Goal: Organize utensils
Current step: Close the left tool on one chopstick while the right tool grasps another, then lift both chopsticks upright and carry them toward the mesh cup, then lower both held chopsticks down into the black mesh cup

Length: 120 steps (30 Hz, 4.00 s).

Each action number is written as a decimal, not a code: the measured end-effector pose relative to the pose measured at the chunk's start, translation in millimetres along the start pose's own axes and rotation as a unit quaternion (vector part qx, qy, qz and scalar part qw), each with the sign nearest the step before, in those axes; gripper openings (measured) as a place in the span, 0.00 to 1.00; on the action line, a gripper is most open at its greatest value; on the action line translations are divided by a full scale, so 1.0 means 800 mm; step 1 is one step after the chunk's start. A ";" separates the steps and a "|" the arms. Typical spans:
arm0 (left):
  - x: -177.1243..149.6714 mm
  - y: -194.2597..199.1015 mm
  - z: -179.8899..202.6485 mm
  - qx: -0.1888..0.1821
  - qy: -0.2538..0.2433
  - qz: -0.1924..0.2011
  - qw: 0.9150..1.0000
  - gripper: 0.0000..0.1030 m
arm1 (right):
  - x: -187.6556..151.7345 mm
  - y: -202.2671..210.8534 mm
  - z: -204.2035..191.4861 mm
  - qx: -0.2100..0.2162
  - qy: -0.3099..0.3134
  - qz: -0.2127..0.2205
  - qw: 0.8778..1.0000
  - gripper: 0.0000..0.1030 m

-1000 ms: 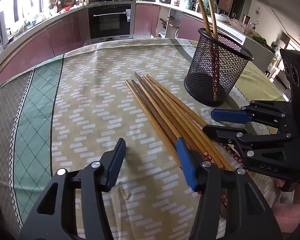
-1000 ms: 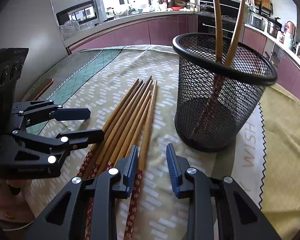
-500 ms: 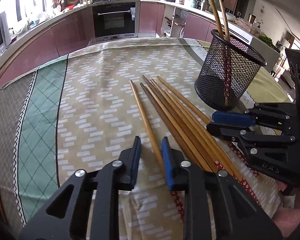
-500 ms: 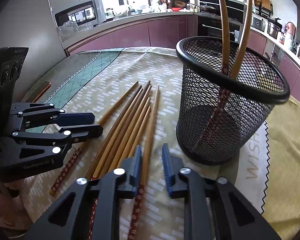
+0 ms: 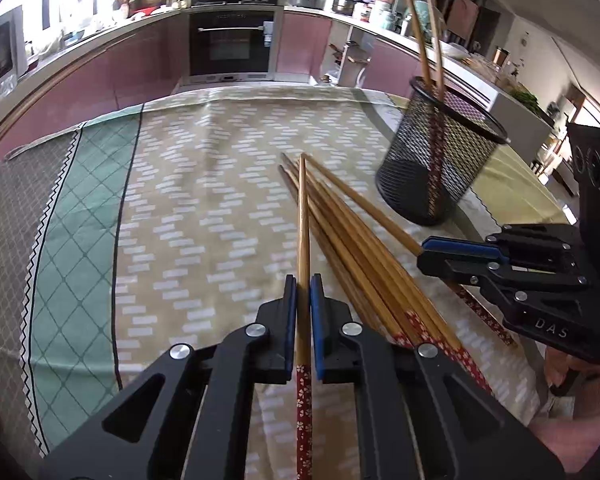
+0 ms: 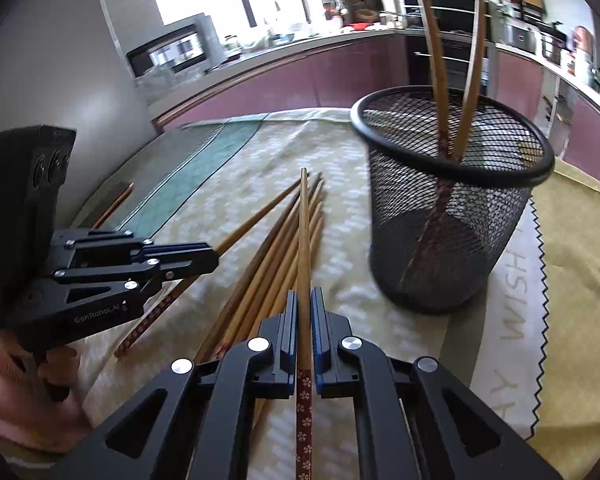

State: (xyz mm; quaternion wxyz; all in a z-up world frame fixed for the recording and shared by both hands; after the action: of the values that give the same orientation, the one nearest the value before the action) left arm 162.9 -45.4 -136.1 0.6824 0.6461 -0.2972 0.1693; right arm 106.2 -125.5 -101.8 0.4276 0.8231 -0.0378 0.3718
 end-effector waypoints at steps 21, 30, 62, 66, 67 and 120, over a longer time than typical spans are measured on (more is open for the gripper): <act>0.011 -0.021 0.017 -0.010 -0.026 -0.025 0.999 0.15 | 0.008 -0.014 -0.001 -0.019 0.020 -0.020 0.999 0.06; 0.021 0.011 0.012 -0.035 -0.008 0.004 0.999 0.07 | 0.022 0.041 -0.012 0.003 0.021 0.050 0.999 0.06; 0.081 0.124 0.022 -0.130 -0.003 0.113 0.985 0.07 | 0.045 0.137 -0.001 0.044 -0.002 0.166 0.985 0.06; 0.095 0.131 0.026 -0.133 -0.004 0.125 0.983 0.07 | 0.053 0.151 -0.002 0.030 0.006 0.177 0.984 0.06; 0.099 0.132 0.028 -0.133 -0.004 0.128 0.983 0.07 | 0.055 0.155 -0.002 0.027 0.008 0.180 0.983 0.06; 0.174 0.180 0.070 -0.135 -0.035 0.197 0.971 0.07 | 0.107 0.211 0.011 -0.011 0.049 0.224 0.973 0.06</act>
State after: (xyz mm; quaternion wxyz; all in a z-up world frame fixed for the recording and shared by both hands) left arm 170.6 -106.5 62.8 0.7056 0.4825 -0.4623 0.2356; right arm 108.5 -216.3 64.0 0.3436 0.7700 -0.2042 0.4974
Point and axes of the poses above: each gripper's, at about its wrist camera, not at the fingertips, and y roughly against the way its jaws point, z to its right, x to its top, the point moved 5 cm from there along -y, roughly the way its jaws point, and after that the axes turned 11 degrees about x, right-handed, at the moved point
